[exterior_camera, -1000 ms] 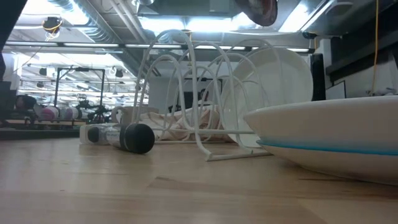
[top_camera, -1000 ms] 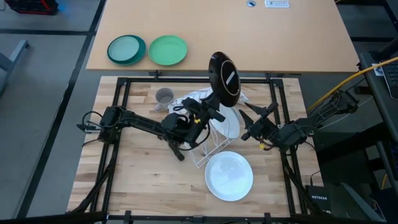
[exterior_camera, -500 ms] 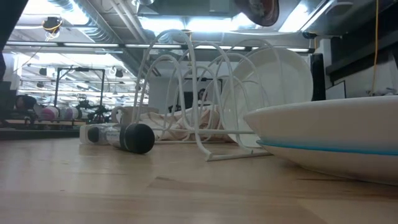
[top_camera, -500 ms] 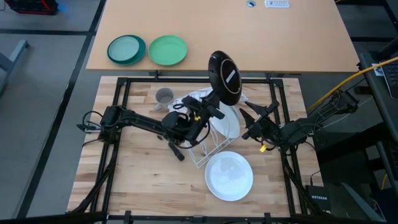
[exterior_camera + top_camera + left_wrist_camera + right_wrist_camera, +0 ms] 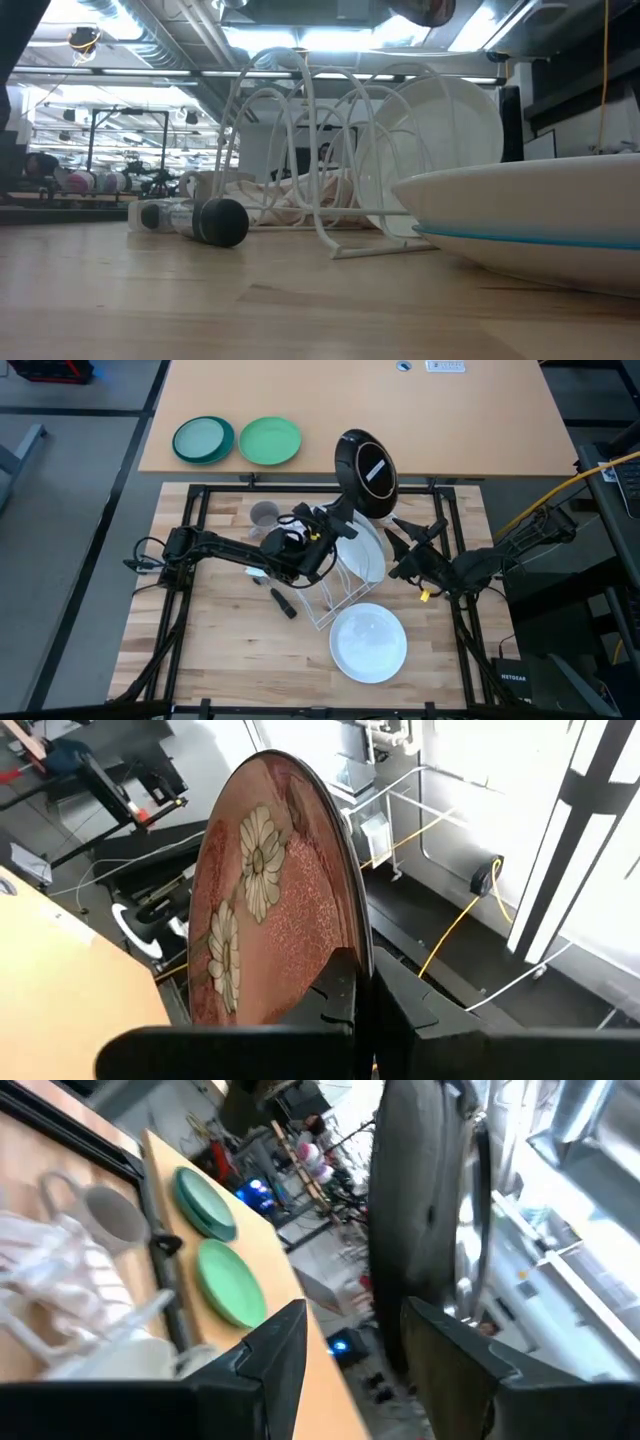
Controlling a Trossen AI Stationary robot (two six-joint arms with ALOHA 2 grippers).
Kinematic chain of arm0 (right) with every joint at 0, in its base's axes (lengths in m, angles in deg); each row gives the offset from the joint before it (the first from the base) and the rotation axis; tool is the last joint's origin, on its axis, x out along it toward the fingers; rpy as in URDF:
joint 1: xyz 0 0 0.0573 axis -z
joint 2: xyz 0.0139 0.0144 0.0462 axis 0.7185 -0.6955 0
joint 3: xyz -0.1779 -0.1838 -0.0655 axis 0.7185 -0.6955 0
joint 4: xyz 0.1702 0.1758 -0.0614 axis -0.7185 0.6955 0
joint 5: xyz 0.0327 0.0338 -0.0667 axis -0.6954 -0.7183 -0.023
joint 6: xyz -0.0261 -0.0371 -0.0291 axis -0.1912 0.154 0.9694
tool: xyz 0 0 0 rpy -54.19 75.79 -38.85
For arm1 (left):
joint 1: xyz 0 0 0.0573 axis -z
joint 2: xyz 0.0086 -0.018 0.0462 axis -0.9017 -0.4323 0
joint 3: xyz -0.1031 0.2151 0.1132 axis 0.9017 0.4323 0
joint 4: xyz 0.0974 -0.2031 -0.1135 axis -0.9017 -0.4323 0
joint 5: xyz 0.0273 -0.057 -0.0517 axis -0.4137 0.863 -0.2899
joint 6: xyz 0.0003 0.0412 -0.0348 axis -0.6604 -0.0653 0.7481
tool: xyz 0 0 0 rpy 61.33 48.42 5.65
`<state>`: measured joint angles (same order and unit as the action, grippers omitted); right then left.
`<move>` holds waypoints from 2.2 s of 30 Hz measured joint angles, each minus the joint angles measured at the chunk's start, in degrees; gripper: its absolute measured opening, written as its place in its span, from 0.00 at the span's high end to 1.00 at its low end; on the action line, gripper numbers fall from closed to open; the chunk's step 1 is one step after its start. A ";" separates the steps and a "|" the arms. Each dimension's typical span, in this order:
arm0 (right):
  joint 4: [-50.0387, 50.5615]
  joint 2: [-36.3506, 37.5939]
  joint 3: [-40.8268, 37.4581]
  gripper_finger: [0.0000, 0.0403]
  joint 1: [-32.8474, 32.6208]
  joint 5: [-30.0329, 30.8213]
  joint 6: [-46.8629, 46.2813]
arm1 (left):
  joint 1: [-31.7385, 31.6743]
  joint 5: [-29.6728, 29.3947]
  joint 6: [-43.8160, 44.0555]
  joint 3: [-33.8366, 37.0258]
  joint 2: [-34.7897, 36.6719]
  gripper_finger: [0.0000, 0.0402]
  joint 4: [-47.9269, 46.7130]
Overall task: Sort dishes
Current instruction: Put the red patterned plate in the dish rack
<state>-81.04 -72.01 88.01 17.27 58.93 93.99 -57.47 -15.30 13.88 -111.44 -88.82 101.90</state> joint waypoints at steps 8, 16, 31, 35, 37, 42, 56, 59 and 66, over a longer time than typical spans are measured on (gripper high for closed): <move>-6.20 0.02 0.00 0.58 0.16 -2.77 12.13 | 0.07 0.06 -0.19 0.01 0.00 1.00 0.65; -6.29 0.00 0.00 0.58 3.70 -8.21 15.40 | 0.31 -0.10 -5.59 0.02 0.02 1.00 2.09; -1.98 0.02 -0.04 0.58 3.95 -2.21 26.89 | 0.71 0.07 -10.30 0.00 1.60 1.00 5.19; -2.57 0.02 -0.04 0.58 4.19 -4.43 26.82 | 1.89 1.03 -6.28 0.02 1.46 1.00 3.69; -2.76 -0.07 -0.04 0.58 5.01 -4.80 26.78 | 2.33 1.64 -5.33 0.02 1.46 1.00 2.25; -3.20 -0.86 -0.02 0.58 5.95 -4.56 26.72 | 2.89 1.01 -4.83 0.02 1.46 1.00 1.58; -14.32 -1.93 -0.04 0.58 5.83 -4.86 32.78 | 3.48 0.35 0.05 0.02 1.44 1.00 -2.53; -16.49 -1.93 -0.04 0.58 6.45 -6.12 32.97 | 3.43 0.21 2.68 0.00 1.46 1.00 -3.61; -19.62 -2.55 -0.04 0.58 11.09 -9.68 32.78 | 3.50 -0.33 4.24 0.00 1.46 1.00 -4.08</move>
<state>-100.66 -74.56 87.96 28.36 49.25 126.77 -53.97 -15.62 18.12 -111.44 -87.36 97.82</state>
